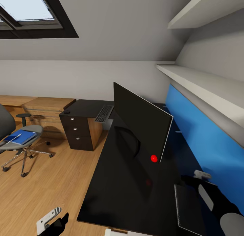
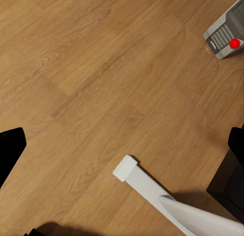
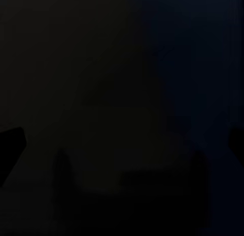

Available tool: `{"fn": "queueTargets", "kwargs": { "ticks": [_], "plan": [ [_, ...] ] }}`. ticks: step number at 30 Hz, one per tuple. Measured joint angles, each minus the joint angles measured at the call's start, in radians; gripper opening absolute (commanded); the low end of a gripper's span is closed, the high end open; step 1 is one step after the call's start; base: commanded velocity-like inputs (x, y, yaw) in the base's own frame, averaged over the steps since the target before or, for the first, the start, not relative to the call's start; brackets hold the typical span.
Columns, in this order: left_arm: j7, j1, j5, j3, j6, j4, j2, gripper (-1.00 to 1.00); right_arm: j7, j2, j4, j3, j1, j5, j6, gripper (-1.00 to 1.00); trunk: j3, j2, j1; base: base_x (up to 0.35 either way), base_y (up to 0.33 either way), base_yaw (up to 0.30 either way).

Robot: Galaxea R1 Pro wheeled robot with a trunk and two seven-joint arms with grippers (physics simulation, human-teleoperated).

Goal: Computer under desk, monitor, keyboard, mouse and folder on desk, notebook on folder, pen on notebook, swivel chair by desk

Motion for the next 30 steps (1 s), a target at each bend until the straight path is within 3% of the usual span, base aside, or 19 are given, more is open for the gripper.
{"fn": "queueTargets", "kwargs": {
  "ticks": [14, 27, 30],
  "plan": [
    [0.001, 0.000, 0.000, 0.001, 0.000, 0.000, 0.000, 1.00, 0.021, -0.002, 0.000, -0.035, 0.000, -0.003, 0.026, 1.00, -0.019, -0.042, 0.023, 0.000, 0.000, 0.000],
    [0.006, 0.000, 0.000, 0.002, -0.002, 0.000, -0.002, 1.00, 0.019, -0.002, -0.019, -0.038, -0.001, 0.009, 0.026, 1.00, -0.059, -0.133, 0.073, 0.000, 0.000, 0.000],
    [0.006, 0.000, 0.000, 0.002, -0.002, 0.000, -0.002, 1.00, 0.020, -0.002, -0.019, -0.038, -0.001, 0.009, 0.026, 1.00, -0.059, -0.133, 0.073, 0.000, 0.000, 0.000]
  ]
}}
